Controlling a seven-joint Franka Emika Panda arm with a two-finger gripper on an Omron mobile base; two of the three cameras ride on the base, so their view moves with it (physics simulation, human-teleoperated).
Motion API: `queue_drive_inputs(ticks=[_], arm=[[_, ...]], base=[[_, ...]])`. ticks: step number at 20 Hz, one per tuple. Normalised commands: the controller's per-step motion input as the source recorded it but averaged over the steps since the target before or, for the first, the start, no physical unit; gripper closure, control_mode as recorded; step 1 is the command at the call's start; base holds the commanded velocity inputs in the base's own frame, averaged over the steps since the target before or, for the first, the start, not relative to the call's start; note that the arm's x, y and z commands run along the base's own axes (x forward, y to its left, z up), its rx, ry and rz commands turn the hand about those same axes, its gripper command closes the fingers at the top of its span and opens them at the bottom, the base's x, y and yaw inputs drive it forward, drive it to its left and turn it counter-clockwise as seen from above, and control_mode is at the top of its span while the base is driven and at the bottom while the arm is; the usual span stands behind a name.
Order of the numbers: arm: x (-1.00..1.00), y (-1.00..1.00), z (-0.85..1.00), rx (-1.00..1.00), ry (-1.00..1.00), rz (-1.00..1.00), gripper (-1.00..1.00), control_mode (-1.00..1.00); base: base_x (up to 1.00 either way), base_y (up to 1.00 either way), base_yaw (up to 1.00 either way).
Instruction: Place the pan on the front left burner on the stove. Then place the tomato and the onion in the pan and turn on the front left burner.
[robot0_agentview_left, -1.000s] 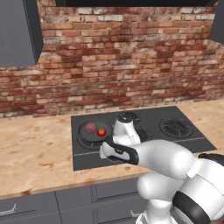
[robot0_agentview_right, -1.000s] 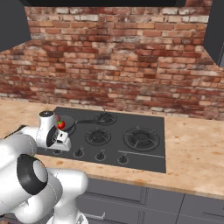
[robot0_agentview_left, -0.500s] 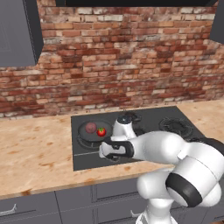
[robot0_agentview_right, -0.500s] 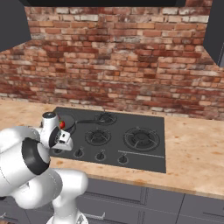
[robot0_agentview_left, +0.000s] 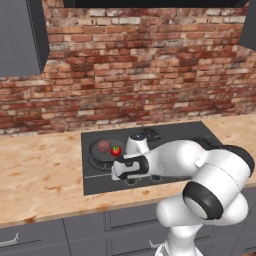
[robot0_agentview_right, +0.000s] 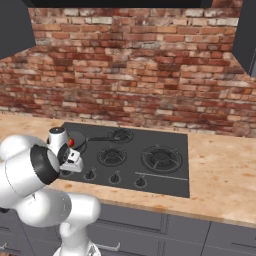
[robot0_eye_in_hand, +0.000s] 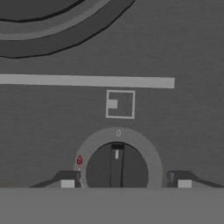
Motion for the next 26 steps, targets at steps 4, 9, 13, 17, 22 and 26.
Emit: queue_drive_inputs(ticks=[4, 9, 13, 17, 22, 26], arm=[[-0.01, 0.00, -0.10, 0.00, 0.00, 0.00, 1.00, -1.00], [-0.02, 0.00, -0.04, 0.00, 0.00, 0.19, 1.00, -1.00], [0.02, 0.00, -0.04, 0.00, 0.00, 0.44, 1.00, -1.00], [0.10, 0.00, -0.12, 0.00, 0.00, 0.61, 1.00, -1.00], [0.16, 0.00, -0.19, 0.00, 0.00, 0.66, 1.00, -1.00], [0.15, 0.00, -0.26, 0.00, 0.00, 0.60, 1.00, -1.00]], base=[[0.00, 0.00, 0.00], [0.00, 0.00, 0.00], [0.00, 0.00, 0.00], [0.00, 0.00, 0.00], [0.00, 0.00, 0.00], [0.00, 0.00, 0.00]])
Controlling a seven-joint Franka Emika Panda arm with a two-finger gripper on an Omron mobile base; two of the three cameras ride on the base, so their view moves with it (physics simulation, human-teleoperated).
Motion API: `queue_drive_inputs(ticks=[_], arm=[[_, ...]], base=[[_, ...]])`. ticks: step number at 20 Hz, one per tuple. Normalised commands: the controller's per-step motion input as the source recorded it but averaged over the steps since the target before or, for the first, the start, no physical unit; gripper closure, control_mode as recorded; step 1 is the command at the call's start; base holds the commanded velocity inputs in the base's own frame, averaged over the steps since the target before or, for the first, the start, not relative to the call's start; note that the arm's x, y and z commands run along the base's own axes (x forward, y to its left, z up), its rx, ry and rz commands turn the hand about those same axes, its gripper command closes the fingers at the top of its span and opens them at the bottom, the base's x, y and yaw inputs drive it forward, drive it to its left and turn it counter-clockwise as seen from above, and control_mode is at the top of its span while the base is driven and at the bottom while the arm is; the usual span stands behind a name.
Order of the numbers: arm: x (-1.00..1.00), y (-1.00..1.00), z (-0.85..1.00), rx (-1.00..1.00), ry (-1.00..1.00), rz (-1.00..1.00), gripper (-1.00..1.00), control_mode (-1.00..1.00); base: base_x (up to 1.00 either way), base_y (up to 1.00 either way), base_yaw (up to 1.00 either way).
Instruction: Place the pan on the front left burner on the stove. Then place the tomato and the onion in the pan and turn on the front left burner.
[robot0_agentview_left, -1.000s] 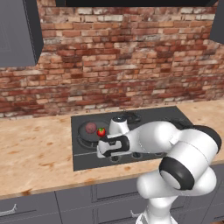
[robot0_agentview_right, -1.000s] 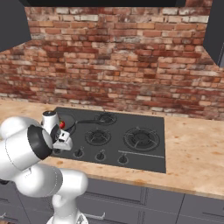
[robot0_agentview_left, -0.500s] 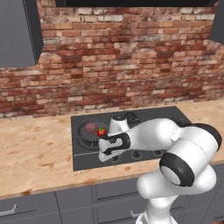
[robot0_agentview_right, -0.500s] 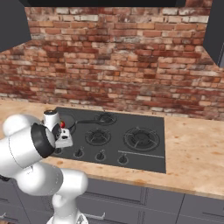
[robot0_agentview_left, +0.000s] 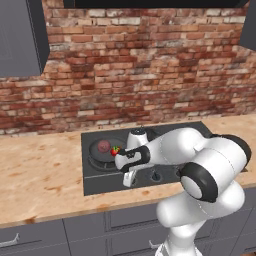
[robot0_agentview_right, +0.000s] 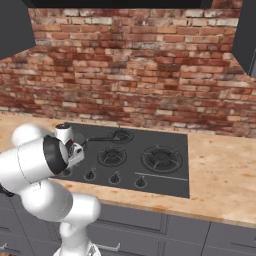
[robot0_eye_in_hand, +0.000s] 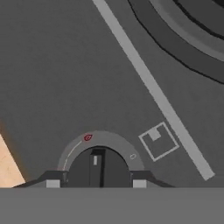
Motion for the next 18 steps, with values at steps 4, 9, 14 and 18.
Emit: queue_drive_inputs(ticks=[4, 9, 14, 18], arm=[[0.00, 0.00, -0.30, 0.00, 0.00, 0.50, 1.00, -1.00], [0.00, 0.00, -0.30, 0.00, 0.00, 0.42, 1.00, -1.00], [-0.13, 0.00, -0.22, 0.00, 0.00, 0.32, 1.00, -1.00], [-0.13, 0.00, -0.22, 0.00, 0.00, 0.27, 1.00, -1.00]], base=[[0.00, 0.00, 0.00], [0.00, 0.00, 0.00], [0.00, 0.00, 0.00], [0.00, 0.00, 0.00]])
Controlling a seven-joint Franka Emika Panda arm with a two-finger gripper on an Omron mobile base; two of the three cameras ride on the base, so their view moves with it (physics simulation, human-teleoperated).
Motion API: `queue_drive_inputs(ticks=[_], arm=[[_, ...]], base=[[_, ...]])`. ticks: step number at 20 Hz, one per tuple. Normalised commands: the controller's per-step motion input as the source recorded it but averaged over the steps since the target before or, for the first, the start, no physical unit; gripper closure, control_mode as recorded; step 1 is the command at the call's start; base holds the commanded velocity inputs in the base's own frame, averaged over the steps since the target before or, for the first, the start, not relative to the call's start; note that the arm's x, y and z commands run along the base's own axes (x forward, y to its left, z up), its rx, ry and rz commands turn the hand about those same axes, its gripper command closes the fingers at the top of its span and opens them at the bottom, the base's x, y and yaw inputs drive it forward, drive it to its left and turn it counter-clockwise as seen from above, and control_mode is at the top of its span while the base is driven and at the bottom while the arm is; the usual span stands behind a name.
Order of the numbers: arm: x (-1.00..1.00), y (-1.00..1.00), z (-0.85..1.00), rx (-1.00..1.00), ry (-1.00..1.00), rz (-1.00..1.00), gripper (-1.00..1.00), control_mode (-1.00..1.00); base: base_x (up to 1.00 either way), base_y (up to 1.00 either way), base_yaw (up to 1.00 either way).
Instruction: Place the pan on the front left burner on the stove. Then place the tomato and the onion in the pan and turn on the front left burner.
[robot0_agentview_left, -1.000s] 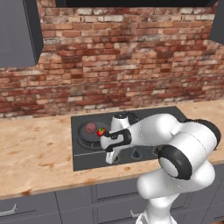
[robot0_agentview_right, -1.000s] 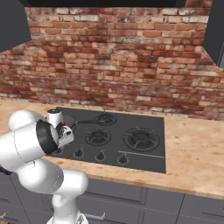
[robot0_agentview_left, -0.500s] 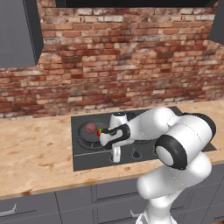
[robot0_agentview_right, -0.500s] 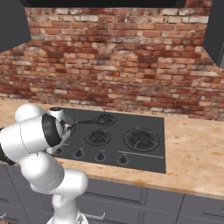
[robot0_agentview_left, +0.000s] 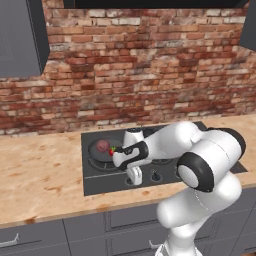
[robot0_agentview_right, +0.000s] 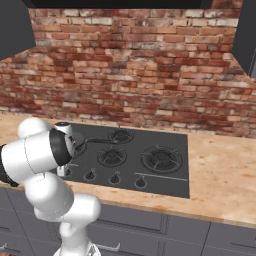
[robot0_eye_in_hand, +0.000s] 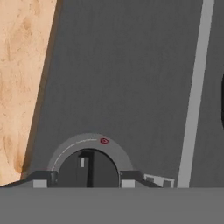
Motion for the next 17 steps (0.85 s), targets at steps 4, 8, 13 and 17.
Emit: queue_drive_inputs(ticks=[4, 8, 13, 17], arm=[[-0.16, 0.00, -0.17, 0.00, 0.00, 0.22, 1.00, -1.00], [-0.33, 0.00, -0.12, 0.00, 0.00, 0.18, 1.00, -1.00], [-0.74, 0.00, 0.00, 0.00, -0.06, 0.07, 1.00, -1.00], [-0.51, 0.00, 0.00, 0.00, -0.08, 0.05, 1.00, -1.00]], base=[[0.00, 0.00, 0.00], [0.00, 0.00, 0.00], [0.00, 0.00, 0.00], [0.00, 0.00, 0.00]])
